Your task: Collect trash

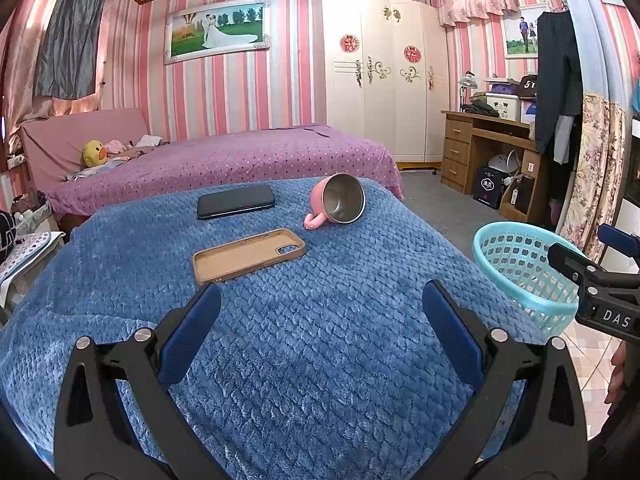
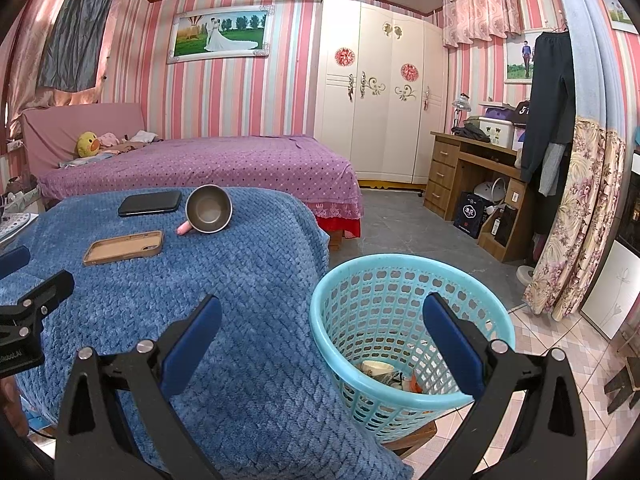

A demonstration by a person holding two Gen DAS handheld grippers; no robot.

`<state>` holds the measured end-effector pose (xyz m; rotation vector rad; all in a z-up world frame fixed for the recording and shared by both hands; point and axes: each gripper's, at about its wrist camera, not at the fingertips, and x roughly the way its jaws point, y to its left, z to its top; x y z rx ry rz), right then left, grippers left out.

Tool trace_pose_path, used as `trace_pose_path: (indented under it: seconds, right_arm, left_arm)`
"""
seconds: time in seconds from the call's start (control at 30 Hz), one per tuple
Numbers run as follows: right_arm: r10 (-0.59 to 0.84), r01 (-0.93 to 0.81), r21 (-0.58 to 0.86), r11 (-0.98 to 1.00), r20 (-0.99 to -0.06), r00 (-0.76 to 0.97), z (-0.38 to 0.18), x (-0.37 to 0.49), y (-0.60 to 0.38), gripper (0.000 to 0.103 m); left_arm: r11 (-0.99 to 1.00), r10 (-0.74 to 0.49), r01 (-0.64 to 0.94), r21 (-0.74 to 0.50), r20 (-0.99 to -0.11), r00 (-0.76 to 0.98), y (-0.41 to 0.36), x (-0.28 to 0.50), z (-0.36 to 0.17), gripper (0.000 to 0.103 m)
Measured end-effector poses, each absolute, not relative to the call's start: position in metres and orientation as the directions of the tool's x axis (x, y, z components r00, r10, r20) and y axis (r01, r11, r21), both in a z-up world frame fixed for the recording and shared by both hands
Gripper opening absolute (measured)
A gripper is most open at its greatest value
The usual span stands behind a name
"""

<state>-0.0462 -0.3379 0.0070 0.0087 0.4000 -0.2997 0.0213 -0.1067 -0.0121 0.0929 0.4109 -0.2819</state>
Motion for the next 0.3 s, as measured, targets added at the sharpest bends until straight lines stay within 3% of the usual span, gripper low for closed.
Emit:
trace_pose_path:
  seconds: [0.3]
  right_arm:
    - [-0.285, 0.288, -0.051, 0.956, -0.386, 0.877, 0.0079, -0.0459, -0.3385, 0.098]
  left_arm:
    - [0.958, -0.253, 0.287, 0.02, -0.415, 0.874, -0.1055, 0.02, -0.0105, 0.098]
